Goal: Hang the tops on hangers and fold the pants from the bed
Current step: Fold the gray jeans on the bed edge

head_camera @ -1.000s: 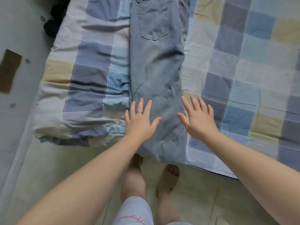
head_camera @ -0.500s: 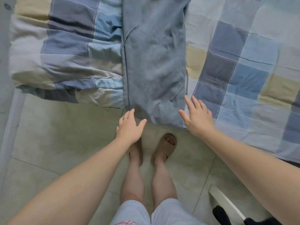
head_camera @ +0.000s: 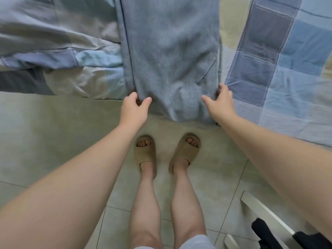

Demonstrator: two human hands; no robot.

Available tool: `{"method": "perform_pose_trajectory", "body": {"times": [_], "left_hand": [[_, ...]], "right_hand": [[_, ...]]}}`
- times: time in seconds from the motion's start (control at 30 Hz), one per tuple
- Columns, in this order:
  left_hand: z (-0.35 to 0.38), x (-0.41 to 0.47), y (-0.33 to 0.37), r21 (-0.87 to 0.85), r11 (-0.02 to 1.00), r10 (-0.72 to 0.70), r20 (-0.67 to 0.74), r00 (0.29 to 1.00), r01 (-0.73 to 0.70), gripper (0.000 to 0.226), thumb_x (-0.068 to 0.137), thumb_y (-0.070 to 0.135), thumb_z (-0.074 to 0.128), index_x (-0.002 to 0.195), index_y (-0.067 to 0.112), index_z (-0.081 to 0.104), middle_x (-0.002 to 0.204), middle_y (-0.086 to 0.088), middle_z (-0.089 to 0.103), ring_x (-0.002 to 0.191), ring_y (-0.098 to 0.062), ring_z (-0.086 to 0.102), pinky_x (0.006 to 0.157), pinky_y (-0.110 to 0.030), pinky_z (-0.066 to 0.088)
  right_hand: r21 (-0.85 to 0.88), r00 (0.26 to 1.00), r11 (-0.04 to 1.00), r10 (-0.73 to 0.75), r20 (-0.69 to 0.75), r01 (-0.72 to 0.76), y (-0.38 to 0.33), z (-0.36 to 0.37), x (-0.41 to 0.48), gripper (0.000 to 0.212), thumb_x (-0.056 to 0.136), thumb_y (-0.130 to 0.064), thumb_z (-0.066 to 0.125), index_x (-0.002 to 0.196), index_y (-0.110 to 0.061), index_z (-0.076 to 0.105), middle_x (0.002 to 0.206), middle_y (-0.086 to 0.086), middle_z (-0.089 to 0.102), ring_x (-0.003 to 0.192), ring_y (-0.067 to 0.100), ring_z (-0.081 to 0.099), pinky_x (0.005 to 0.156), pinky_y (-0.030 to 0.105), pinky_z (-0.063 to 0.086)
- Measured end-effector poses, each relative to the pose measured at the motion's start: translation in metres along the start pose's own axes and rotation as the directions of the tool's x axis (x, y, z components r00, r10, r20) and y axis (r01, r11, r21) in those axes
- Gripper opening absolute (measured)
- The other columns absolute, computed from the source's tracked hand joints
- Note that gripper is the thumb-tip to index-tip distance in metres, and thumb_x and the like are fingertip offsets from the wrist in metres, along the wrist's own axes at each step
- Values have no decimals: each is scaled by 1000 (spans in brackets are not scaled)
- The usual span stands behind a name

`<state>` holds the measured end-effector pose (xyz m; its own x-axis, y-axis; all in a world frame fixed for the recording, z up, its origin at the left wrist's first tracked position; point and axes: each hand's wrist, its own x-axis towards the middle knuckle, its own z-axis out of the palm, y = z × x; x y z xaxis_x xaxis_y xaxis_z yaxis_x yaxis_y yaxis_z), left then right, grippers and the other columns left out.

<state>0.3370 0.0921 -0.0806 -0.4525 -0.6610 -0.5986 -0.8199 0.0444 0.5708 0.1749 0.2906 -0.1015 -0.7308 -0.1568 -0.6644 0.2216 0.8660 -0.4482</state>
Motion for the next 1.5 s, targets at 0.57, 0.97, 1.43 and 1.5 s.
{"method": "perform_pose_trajectory", "body": {"times": [0.57, 0.97, 1.43, 1.5], "left_hand": [[-3, 3, 4, -38, 994, -107, -194, 975, 101, 16, 103, 19, 48, 95, 8, 40, 105, -11, 52, 99, -30, 50, 83, -35, 37], [-29, -32, -11, -198, 954, -177, 235, 956, 225, 49, 74, 26, 89, 115, 15, 65, 107, 5, 73, 88, -1, 70, 71, -16, 55], [-129, -134, 32, -271, 911, -163, 457, 875, 312, 25, 90, 22, 74, 113, 13, 71, 105, 1, 76, 85, -7, 73, 64, -16, 53], [-151, -157, 40, -295, 882, -181, 509, 842, 368, 31, 91, 19, 72, 120, 7, 68, 112, -6, 75, 94, -18, 73, 70, -25, 57]], "right_hand": [[174, 985, 984, -2, 175, -28, -11, -6, -4, 15, 93, -13, 66, 108, -10, 67, 103, 8, 71, 87, 19, 69, 77, 32, 58], [277, 893, 960, -96, 439, -33, -9, -15, -49, 16, 91, -9, 70, 105, -18, 70, 100, -1, 75, 82, 5, 72, 75, 20, 57], [508, 915, 830, 5, 403, -229, -66, -105, -197, 19, 86, -24, 76, 102, -15, 74, 97, 4, 78, 87, 20, 76, 67, 29, 59], [551, 902, 789, 12, 432, -274, -75, -119, -227, 21, 86, -21, 75, 105, -11, 73, 98, 8, 78, 85, 24, 76, 64, 30, 60]]}}
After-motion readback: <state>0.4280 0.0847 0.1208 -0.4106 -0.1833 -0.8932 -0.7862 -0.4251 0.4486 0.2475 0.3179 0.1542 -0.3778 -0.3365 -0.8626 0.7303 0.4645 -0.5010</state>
